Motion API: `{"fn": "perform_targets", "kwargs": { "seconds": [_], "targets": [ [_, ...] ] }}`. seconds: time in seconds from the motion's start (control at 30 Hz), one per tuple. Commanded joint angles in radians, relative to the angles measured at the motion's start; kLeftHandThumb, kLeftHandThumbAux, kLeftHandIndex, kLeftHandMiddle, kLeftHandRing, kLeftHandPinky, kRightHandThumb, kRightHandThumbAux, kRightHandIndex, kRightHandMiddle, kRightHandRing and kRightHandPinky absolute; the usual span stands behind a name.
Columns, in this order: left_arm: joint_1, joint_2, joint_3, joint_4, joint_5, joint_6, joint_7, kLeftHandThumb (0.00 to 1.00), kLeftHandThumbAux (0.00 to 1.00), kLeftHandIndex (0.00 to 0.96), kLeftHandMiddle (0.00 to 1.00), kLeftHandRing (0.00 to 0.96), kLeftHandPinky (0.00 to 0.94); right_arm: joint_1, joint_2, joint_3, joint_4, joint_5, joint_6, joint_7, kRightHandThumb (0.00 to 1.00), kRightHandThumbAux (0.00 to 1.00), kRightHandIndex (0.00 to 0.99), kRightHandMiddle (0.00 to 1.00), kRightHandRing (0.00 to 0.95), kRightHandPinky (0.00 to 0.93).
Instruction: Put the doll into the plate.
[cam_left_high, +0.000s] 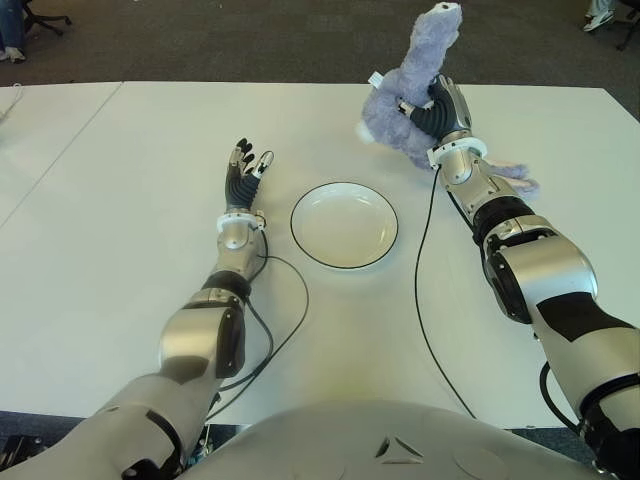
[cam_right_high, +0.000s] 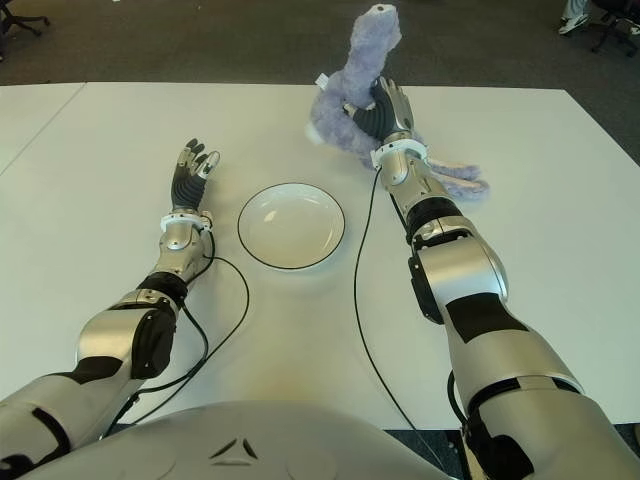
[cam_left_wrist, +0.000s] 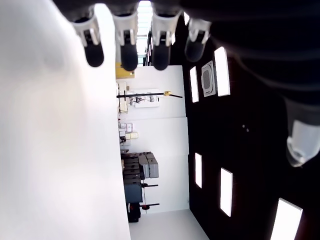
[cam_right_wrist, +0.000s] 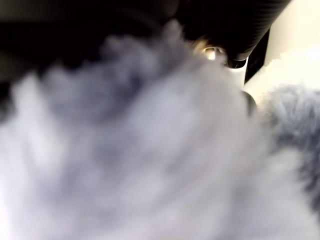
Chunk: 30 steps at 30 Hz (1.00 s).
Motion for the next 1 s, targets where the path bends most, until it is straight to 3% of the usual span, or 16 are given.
{"fn": "perform_targets", "kwargs": {
  "seconds": [0.03, 0.43, 1.0],
  "targets": [
    [0.230, -0.069, -0.006, 0.144, 0.009, 0.146, -0.001, 0.000, 0.488, 0.053, 0.098, 0.094, 0.090, -0.038, 0.007, 0.036, -0.042, -0.037, -0.062, -0.066, 0.539, 0.704, 0.771, 0.878, 0.883, 0.872],
    [0.225, -0.069, -0.003, 0.144, 0.007, 0.147, 0.003, 0.000, 0.491, 0.060, 0.105, 0.100, 0.103, -0.041, 0.015, 0.079, -0.110, -0.077, -0.123, -0.129, 0.557, 0.697, 0.763, 0.875, 0.885, 0.881],
    [0.219, -0.067, -0.007, 0.143, 0.008, 0.156, -0.004, 0.000, 0.467, 0.063, 0.115, 0.106, 0.099, 0.021, 0.039, 0.146, -0.205, -0.138, -0.206, -0.173, 0.544, 0.700, 0.759, 0.869, 0.873, 0.870]
  ]
}}
